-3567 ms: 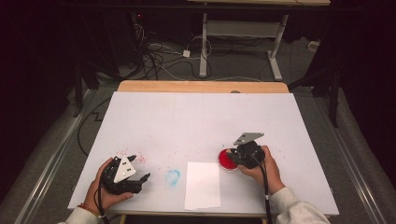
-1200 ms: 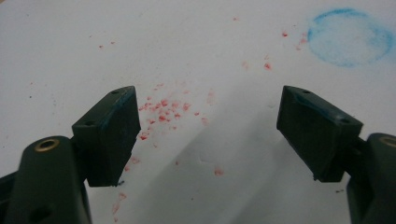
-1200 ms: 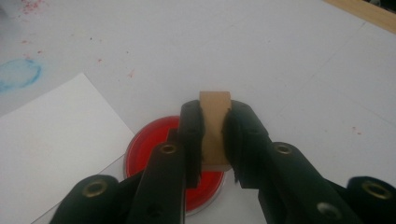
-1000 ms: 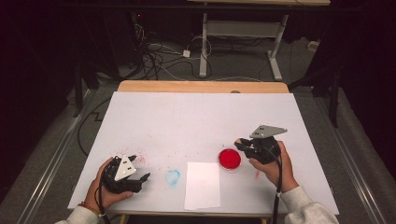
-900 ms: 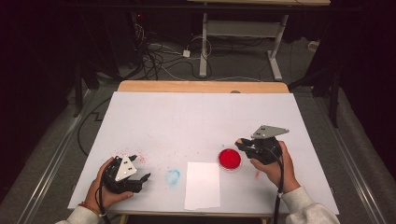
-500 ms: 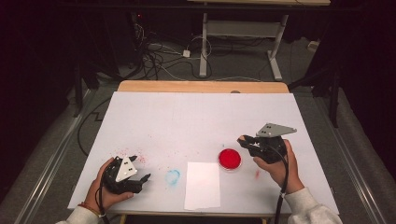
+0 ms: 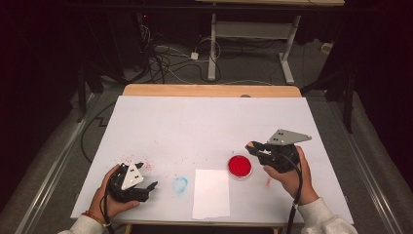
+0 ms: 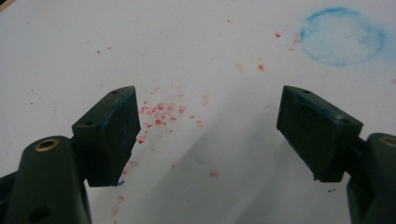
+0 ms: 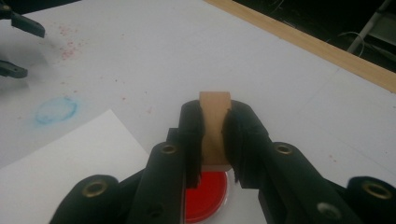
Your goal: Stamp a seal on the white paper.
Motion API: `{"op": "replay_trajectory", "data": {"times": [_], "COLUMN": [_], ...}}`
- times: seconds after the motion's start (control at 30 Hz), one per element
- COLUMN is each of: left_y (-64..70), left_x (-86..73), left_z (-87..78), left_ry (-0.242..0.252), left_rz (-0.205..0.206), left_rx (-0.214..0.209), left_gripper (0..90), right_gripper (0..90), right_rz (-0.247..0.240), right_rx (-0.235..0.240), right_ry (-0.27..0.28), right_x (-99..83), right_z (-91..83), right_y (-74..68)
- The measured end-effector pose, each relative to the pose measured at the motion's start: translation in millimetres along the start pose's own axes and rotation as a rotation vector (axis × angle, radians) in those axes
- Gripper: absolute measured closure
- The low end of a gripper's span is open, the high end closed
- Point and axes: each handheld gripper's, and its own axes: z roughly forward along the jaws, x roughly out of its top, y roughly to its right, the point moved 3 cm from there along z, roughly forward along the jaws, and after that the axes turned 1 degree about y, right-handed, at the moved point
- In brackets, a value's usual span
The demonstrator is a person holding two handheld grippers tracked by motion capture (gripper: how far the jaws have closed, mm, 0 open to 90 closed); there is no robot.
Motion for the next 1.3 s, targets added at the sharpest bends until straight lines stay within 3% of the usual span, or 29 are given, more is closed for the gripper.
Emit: {"op": "replay_trajectory", "data": {"times": [0.77,1.3], "left_y": [0.2,0.2], "left_x": [0.3,0.5], "left_z": [0.4,0.1], "left_ry": [-0.004,0.002], "left_rz": [0.004,0.0], "left_rx": [-0.001,0.001], "left_gripper": [20.5,20.5], "right_gripper": [76.1,76.0], "right_rz": [-0.049,-0.101], "right_rx": [0.074,0.141], "right_ry": [0.011,-0.036], "right_x": [7.3,-0.1], "right_z": [-0.4,17.2], "right_y": [-26.2,-54.7]}}
